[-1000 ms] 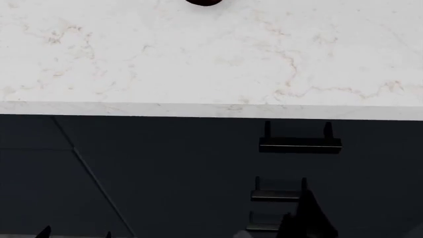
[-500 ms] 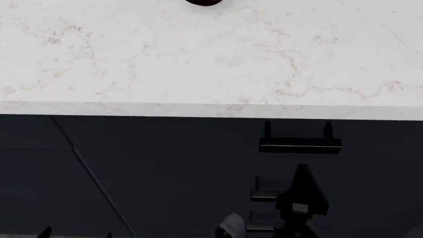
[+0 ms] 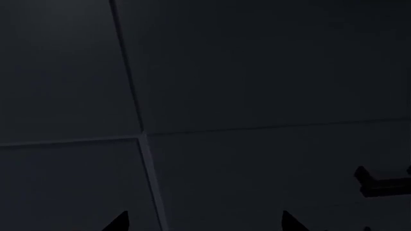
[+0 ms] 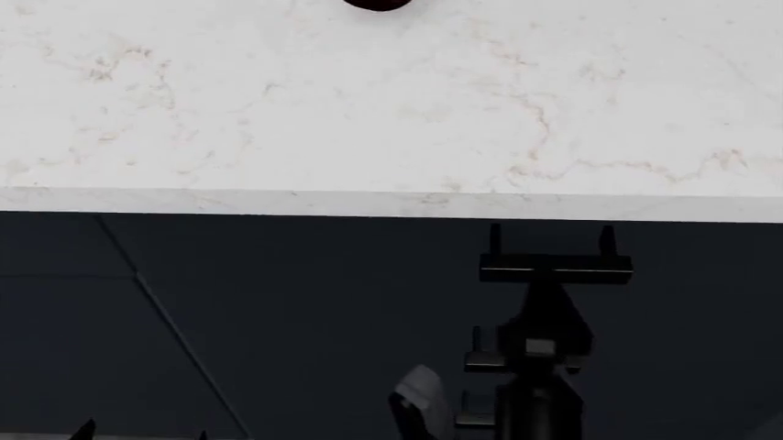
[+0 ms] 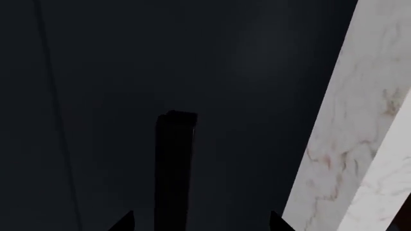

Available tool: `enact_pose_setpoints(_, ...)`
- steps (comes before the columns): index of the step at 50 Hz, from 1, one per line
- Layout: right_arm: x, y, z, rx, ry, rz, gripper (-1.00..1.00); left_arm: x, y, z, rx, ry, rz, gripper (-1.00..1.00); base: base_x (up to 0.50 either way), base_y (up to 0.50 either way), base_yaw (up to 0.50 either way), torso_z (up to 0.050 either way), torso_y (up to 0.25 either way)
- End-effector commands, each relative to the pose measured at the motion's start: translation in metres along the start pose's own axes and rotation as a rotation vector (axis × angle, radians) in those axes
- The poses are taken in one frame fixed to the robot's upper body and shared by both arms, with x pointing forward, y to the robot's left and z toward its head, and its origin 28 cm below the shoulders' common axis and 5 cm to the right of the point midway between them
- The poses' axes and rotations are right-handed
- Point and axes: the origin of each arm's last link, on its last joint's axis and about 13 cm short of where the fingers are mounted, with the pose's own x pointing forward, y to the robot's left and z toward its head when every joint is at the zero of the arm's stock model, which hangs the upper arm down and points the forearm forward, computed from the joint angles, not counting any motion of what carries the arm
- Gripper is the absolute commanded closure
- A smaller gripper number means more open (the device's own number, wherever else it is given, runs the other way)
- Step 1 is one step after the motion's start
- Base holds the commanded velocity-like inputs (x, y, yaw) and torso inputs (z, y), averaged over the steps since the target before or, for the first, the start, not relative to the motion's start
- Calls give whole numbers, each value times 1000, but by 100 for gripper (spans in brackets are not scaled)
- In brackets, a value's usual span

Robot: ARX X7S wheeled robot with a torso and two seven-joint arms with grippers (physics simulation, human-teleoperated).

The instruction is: Open the right drawer.

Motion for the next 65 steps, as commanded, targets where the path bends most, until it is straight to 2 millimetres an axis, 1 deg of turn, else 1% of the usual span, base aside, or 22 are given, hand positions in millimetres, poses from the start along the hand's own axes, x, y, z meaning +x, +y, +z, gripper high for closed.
enact_pose_setpoints(1, 6, 5, 5, 13, -35, -9, -100, -1, 0, 1, 1, 0, 2, -100, 0, 0, 0, 0, 0)
enact_pose_setpoints(17, 11, 18, 3, 6, -24, 21, -100, -1, 0, 1, 4, 1, 0, -100, 0, 0, 0, 0, 0)
enact_pose_setpoints(21, 10, 24, 3, -2, -19, 54, -100, -1, -1, 1, 4, 3, -1, -100, 0, 0, 0, 0, 0)
enact_pose_setpoints(22, 11, 26, 4, -36, -19, 79, -100, -1, -1, 1, 5, 3, -3, -100, 0, 0, 0, 0, 0)
enact_pose_setpoints(40, 11, 26, 4, -36, -19, 79, -100, -1, -1, 1, 5, 3, -3, -100, 0, 0, 0, 0, 0)
enact_pose_setpoints(53, 23, 28, -5, -75, 13, 59, -100, -2, -1, 1, 5, 1, -2, -100, 0, 0, 0, 0, 0)
enact_pose_setpoints(60, 26, 30, -7, -83, 27, 58, -100, -2, -1, 0, 7, 3, -3, -100, 0, 0, 0, 0, 0)
enact_pose_setpoints(65, 33, 26, -10, -95, 43, 37, -100, -2, -2, 1, 8, 4, -7, -100, 0, 0, 0, 0, 0)
